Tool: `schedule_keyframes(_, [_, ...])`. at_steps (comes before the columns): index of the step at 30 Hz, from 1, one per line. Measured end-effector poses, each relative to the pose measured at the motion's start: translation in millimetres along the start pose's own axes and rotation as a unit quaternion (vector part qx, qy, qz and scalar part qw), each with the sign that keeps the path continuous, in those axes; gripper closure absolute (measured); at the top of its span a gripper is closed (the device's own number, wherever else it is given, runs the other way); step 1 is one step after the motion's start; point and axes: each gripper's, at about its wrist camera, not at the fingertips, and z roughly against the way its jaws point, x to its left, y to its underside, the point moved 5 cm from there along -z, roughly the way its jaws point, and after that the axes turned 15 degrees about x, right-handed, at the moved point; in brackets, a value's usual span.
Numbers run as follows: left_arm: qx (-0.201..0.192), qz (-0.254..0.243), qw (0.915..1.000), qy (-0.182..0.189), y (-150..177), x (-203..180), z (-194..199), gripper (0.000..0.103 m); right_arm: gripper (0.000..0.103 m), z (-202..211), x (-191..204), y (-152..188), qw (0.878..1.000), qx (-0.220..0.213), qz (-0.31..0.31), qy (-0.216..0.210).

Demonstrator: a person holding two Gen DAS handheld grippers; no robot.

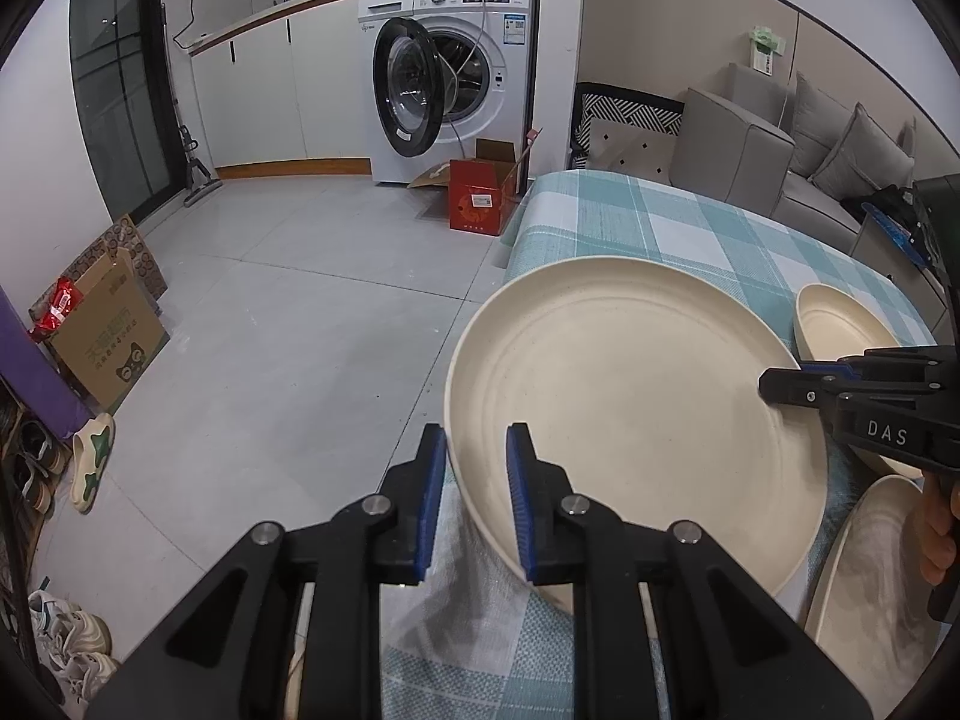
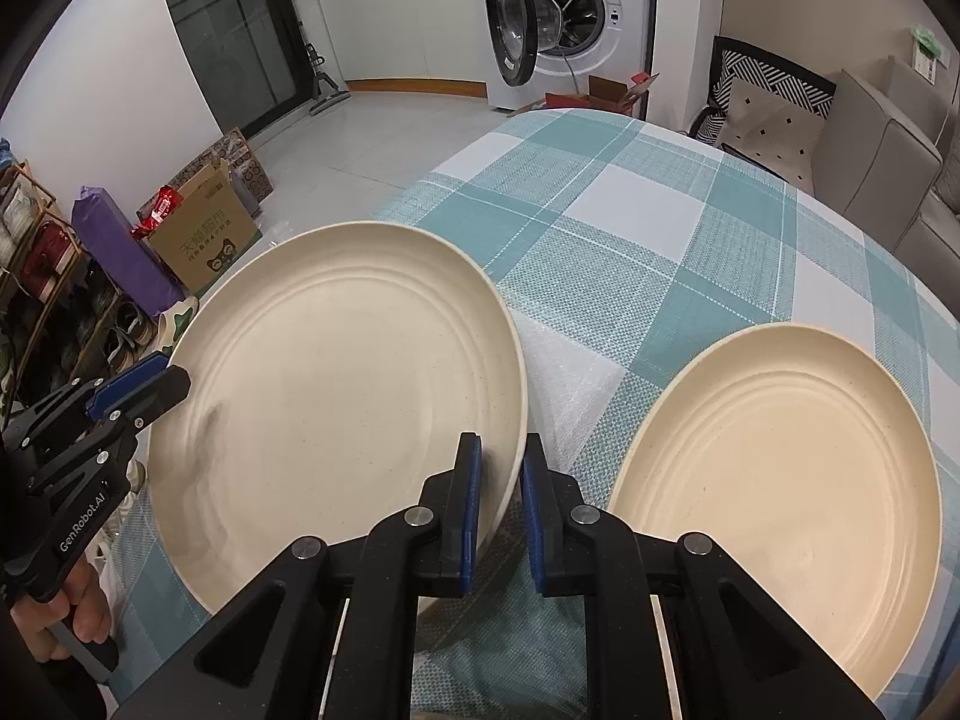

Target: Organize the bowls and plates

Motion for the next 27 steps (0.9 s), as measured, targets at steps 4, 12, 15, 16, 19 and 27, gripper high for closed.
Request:
schedule_keyframes(4, [-0.006,-0.002,1.0000,0.000,1,-1,8,0.084,0.090,6,1,2,1.000,-0.004,-0.001,0.000])
schedule_keyframes(12, [-0.023,-0.007,0.9997,0.001,1,-4,29,0.084,0.090,26,3,6,1.000,-0.014,-0.002,0.000])
schedule_keyframes(15, [-0.028,-0.009,0.9996,0.001,2,-5,36,0.084,0.090,34,4,10,1.000,-0.017,-0.001,0.002])
schedule_keyframes(16, [-0.029,-0.009,0.9995,0.001,3,-6,37,0.084,0.090,36,4,12,1.000,-0.017,-0.002,0.002])
schedule_keyframes(19, [-0.033,-0.014,0.9994,0.002,4,-9,44,0.084,0.090,45,4,18,1.000,-0.020,-0.004,0.005])
schedule_keyframes(27, [-0.043,-0.034,0.9984,0.010,10,-22,64,0.084,0.090,67,-1,42,1.000,-0.025,-0.012,0.014])
